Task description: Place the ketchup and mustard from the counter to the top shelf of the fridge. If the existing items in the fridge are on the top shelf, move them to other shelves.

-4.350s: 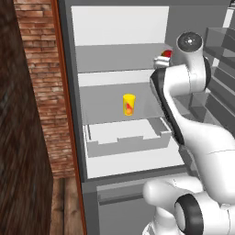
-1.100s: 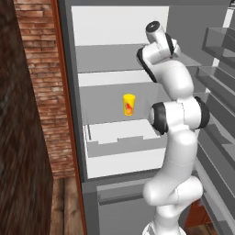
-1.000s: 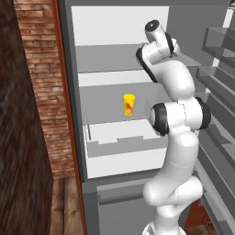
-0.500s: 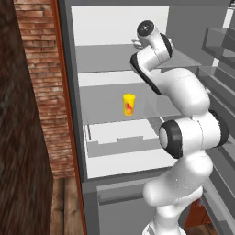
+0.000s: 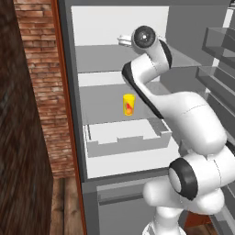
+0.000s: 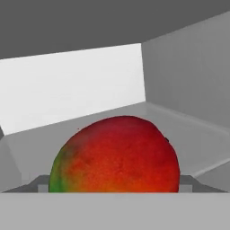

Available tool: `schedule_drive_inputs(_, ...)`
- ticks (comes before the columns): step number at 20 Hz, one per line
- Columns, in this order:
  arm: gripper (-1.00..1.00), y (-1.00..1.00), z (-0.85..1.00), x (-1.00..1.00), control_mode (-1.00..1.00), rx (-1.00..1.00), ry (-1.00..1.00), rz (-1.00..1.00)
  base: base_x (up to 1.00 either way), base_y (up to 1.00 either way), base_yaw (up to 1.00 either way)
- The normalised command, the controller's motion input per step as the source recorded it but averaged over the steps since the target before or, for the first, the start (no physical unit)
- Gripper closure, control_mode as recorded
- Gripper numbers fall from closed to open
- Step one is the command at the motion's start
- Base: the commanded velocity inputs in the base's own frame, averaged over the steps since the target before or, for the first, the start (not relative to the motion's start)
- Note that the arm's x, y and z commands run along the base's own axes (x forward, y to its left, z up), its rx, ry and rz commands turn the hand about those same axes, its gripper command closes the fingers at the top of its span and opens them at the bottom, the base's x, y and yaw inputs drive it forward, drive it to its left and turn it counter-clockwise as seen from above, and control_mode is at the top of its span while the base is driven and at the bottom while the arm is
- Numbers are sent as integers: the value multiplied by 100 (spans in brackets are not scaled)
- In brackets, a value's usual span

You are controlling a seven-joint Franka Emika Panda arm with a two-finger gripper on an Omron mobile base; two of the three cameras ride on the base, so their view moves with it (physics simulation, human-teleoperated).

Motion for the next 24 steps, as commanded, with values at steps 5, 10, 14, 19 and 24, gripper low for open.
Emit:
schedule_drive_inputs(5,100,95,57,-100,-100,0,4,21,0,0,0)
schedule_drive_inputs(10,100,58,-14,-100,-100,0,4,29,0,0,0)
schedule_drive_inputs(14,100,27,-92,-100,-100,2,0,33,0,0,0)
schedule_drive_inputs(19,100,2,-100,-100,-100,8,5,33,0,0,0)
schedule_drive_inputs(24,100,0,-99,-41,-100,8,25,18,0,0,0)
